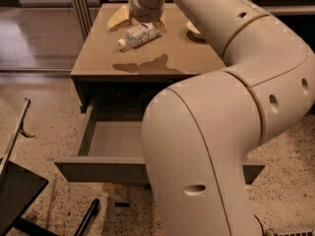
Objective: Place blue plastic bottle into top drawer
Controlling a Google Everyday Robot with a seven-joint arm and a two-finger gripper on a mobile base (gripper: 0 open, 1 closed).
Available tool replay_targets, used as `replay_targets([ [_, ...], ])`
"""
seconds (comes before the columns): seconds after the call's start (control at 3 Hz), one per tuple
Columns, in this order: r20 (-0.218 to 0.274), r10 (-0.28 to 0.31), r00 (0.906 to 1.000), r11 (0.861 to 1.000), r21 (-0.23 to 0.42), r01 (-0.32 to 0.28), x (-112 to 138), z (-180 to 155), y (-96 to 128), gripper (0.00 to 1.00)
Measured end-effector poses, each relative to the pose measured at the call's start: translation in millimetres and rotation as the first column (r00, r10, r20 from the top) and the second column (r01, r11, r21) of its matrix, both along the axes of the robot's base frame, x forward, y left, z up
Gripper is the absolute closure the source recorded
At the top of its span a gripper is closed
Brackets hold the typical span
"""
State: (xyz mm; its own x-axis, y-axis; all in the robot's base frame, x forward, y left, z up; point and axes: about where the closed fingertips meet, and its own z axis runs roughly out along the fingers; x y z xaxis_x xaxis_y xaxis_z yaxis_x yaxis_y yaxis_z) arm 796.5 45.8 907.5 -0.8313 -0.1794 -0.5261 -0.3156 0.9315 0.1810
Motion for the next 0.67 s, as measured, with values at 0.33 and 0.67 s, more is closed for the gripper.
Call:
replay_targets([
  [0.33,-0.074,-0.158,0.9847,0.985,0.053,0.162,6.7,-11.6,-4.4,0.00],
  [0.67,-0.074,-0.158,0.9846,0.985,0.052,0.162,6.8,-12.0,-4.1,0.00],
])
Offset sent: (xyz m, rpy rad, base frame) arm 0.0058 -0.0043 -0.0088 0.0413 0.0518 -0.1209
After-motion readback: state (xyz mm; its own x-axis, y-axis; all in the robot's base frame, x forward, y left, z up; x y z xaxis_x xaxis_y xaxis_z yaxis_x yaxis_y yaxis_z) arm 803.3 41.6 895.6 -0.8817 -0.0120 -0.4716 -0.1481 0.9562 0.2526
